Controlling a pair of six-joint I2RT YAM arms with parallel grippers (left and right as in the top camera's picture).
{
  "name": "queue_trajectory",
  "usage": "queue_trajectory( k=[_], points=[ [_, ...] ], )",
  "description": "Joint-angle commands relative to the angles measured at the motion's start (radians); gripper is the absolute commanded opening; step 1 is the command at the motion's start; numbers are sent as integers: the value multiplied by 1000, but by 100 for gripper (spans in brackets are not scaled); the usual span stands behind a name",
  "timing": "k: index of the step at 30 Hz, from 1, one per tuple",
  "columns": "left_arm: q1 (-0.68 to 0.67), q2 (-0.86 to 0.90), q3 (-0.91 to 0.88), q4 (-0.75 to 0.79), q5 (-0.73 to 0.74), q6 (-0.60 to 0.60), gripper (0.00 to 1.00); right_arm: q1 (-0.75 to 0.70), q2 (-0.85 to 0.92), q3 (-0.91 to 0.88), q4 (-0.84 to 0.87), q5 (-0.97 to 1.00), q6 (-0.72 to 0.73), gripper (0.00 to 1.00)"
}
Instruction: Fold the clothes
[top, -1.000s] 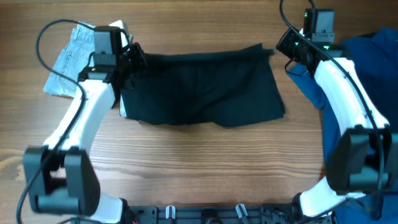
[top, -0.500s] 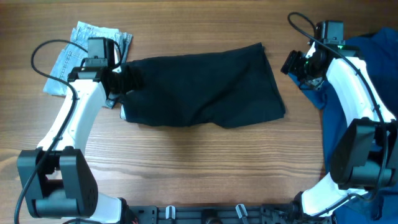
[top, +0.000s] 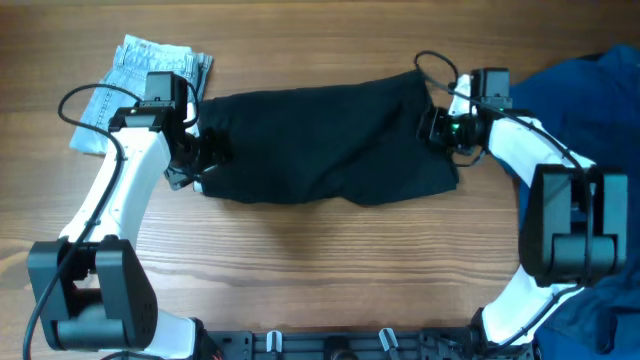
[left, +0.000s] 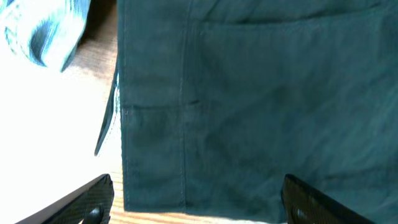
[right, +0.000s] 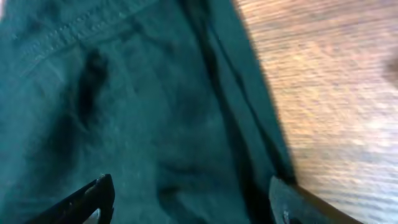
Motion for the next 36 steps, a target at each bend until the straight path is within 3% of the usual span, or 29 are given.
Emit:
queue_trajectory(
  k=[1,2,3,4,10,17,21,27,36],
  points=[
    [1,-19,8,-14,16,9,83,50,97,-30,-30,-36,-7,57],
    [1,-19,8,-19,16,9,83,60,98,-30,-42,-34,-7,29],
    [1,-19,8,-23,16,9,83,63,97,-30,-48,-17,0,9],
    [1,-19,8,-25,16,9,83,62,92,-29,-57,13,26,4],
    [1,-19,8,-50,16,9,86,-40,-36,1,-172,305,212,4],
    [1,-16,8,6,16,9,99,-124,-112,2,-282,313,223,4],
    [1,19,-3,54,47,9,100,-116,-112,2,-288,303,198,8],
    [1,165,-29,224,263,13,100,-117,-112,2,-291,301,197,15],
    [-42,399,-29,447,390,51,99,-117,-112,2,-290,301,174,15]
  ],
)
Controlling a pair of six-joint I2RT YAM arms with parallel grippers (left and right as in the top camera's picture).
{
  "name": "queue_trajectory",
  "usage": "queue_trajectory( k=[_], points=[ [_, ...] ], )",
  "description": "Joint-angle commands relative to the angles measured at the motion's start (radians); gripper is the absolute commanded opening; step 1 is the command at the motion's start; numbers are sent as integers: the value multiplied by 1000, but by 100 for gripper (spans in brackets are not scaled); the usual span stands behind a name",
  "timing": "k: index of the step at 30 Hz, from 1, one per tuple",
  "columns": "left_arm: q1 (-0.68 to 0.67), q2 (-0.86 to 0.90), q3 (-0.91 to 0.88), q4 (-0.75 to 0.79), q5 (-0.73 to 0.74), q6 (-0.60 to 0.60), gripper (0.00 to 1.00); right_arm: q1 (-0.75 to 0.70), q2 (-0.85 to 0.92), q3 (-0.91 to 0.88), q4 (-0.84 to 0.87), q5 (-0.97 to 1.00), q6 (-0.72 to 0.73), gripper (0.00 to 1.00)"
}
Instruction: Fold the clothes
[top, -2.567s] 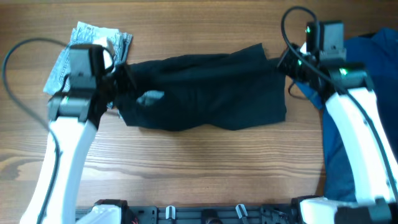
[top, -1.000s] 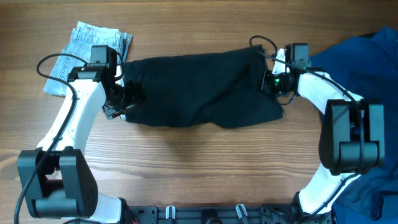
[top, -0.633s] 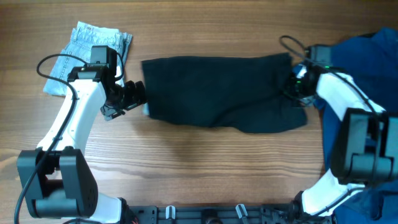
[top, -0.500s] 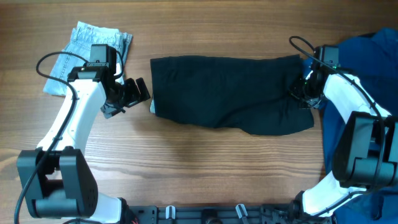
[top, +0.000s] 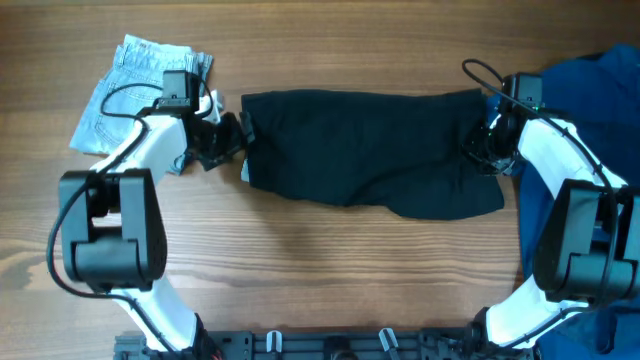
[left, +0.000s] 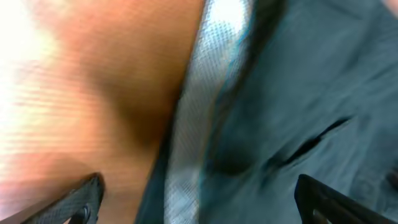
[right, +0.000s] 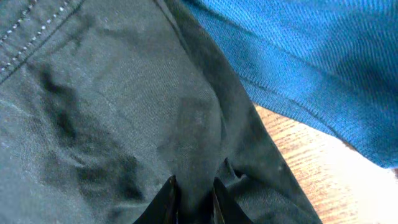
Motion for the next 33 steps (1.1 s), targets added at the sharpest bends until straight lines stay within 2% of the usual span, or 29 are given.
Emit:
queue_trajectory(
  k=[1,5,8,10,11,12,16,18,24,28,33],
  points=[
    [-57,129,-27,28,44,66,100,5,-22,-8,-1,14,-19,15],
    [-116,177,-27,74,32,92,92,5,-22,-8,1,14,-20,15],
    [-139,190,-27,87,8,91,73,5,-22,-8,1,14,-22,15],
    [-143,190,-27,90,-20,90,30,5,-22,-8,1,13,-22,15],
    [-143,190,-27,89,-20,87,13,5,-22,-8,0,13,-23,15],
    [-142,190,-27,85,-20,87,4,5,-22,-8,-2,13,-23,15],
    [-137,167,-23,25,-21,88,4,3,-42,-2,-31,34,-23,14],
    [-120,117,-8,-54,-39,88,4,-5,-90,11,-68,70,-16,14],
    [-40,-180,105,-366,-205,117,4,-28,-341,31,-132,80,8,30],
    [-41,-305,215,-539,-343,118,4,-28,-423,31,-148,48,14,30],
    [-93,-342,347,-660,-354,121,4,-28,-437,31,-148,11,14,30]
  ],
)
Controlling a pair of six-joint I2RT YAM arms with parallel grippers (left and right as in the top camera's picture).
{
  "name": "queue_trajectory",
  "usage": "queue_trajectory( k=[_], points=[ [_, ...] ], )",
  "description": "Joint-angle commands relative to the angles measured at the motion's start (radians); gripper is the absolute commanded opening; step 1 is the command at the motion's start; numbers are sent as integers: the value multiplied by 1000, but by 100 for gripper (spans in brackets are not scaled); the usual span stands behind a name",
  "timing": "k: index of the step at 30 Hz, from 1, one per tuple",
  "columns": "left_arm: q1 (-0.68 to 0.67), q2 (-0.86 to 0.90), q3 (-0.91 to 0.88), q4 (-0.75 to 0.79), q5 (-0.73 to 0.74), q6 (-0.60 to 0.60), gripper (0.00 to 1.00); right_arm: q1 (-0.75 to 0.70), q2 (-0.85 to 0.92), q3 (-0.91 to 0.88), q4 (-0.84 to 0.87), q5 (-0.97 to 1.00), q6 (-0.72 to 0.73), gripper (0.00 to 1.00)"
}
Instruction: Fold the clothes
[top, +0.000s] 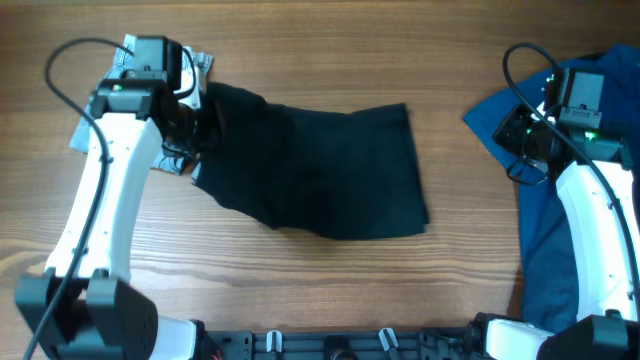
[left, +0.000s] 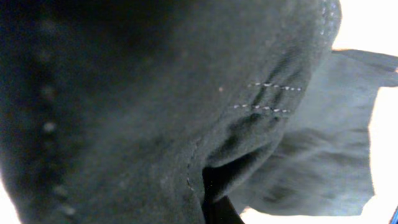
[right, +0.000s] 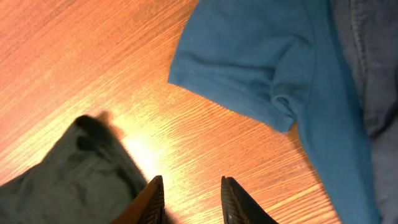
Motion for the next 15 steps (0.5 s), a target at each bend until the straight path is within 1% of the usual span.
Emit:
queue_trajectory(
  k=[1,3,5,7,12,14,15],
  points=[
    [-68,-9,82,-35,-47,18,4,-2,-6,15,0,-41,10,30],
    [-127,-9,85,-18,-47,1,4,-2,-6,15,0,-41,10,29],
    [-184,0,85,12,-47,-46,4,-2,-6,15,0,-41,9,30],
    [-261,19,84,71,-47,-151,4,-2,-6,15,-1,-41,9,29],
    [-434,114,84,233,-47,-341,4,-2,-6,15,-5,-41,6,30],
    [-498,180,84,286,-47,-399,17,-2,-6,15,-11,-41,6,29],
    [-525,212,84,306,-47,-419,28,-2,-6,15,-13,-41,5,30]
  ],
)
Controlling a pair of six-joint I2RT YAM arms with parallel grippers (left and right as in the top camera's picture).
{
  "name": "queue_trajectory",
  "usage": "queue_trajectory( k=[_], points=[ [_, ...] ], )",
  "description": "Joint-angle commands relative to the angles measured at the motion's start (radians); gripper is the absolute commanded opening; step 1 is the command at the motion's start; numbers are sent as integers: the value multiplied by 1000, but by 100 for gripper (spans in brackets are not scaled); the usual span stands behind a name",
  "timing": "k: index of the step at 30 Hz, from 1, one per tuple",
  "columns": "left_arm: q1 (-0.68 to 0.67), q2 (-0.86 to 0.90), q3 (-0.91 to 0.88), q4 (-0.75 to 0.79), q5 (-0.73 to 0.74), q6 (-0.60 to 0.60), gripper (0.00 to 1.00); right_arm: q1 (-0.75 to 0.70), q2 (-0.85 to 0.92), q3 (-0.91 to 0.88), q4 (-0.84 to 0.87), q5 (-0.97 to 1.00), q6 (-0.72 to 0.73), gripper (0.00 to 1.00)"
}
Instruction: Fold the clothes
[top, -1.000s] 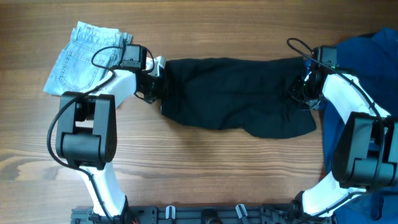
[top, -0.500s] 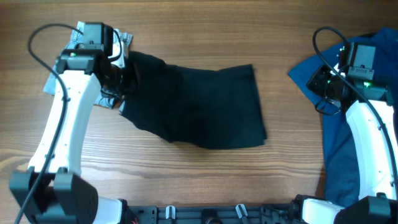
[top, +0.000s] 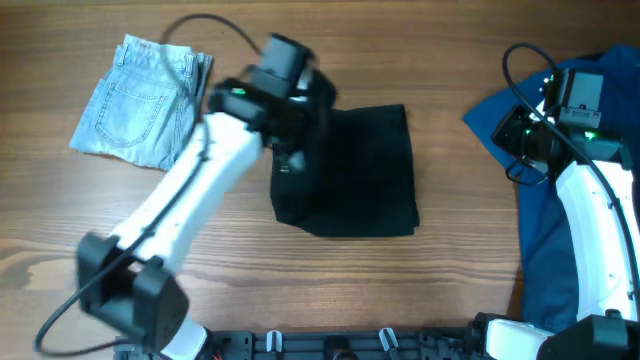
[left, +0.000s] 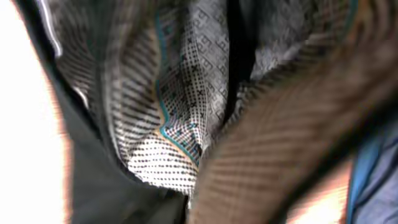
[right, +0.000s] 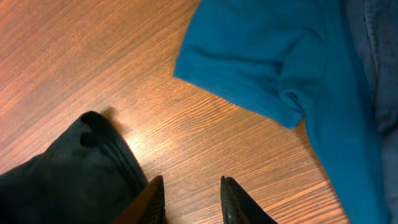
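The black garment (top: 360, 180) lies mid-table as a compact block, its left part doubled over to the right. My left arm reaches across it, with the left gripper (top: 296, 135) over the garment's upper left. The left wrist view is blurred and filled with black cloth (left: 106, 180) and a dotted inner lining (left: 186, 112); the gripper appears shut on the garment. My right gripper (right: 189, 202) stands open over bare wood, apart from the garment's corner (right: 68, 168). Overhead, the right gripper (top: 527, 135) is well to the garment's right.
Folded light-blue jeans (top: 140, 100) lie at the back left. A blue shirt (top: 590, 200) is heaped along the right side under my right arm, its sleeve (right: 261, 68) just ahead of the right fingers. Wooden tabletop (top: 300, 290) surrounds the garment.
My left gripper went from the garment's left end, near the jeans, to above its middle. The garment's left end came with it, so the garment is narrower. The right arm has not moved.
First both grippers were open at the two ends of the spread black garment. Then the garment lay further right with my right gripper shut on its end. Later the right gripper was open by the blue shirt and the left was shut on the left end, now carried across.
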Motion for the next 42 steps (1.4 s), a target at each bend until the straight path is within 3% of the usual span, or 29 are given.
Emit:
queue_trajectory(
  k=[1,2,5,12,17,18,21,23,25,29,31,32,33,34,37,42],
  points=[
    [-144,162,18,99,5,-168,50,-2,-6,15,-8,-16,2,30],
    [-170,200,18,127,9,-179,76,-2,-6,15,-9,-17,2,30],
    [-212,252,18,182,67,-177,94,-2,-6,15,-14,-32,-1,30],
    [-143,129,18,86,57,-151,95,1,-6,15,-18,-169,-46,31],
    [-5,21,18,-61,-46,-116,95,95,7,5,32,-438,-254,30],
    [27,15,18,-91,-68,-116,91,129,19,5,34,-450,-273,29],
    [90,24,18,-142,-73,-67,67,236,68,5,48,-450,-315,25],
    [129,44,15,-177,-73,-28,44,346,148,5,89,-449,-351,27],
    [145,58,5,-186,-74,-6,40,406,206,5,113,-450,-370,32],
    [175,76,-40,-185,-74,12,53,503,341,5,164,-443,-424,35],
    [190,80,-60,-184,-74,12,60,519,402,5,139,-380,-396,23],
    [197,85,-70,-184,-73,12,63,520,443,5,92,-274,-302,21],
    [203,90,-84,-184,-73,12,66,512,501,5,0,-78,-83,14],
    [204,91,-93,-179,-73,11,71,503,541,5,-58,14,8,10],
    [204,98,-138,-111,-21,11,81,475,627,5,-119,42,27,4],
    [198,136,-248,91,195,11,95,469,636,5,-119,30,-1,6]
  ],
)
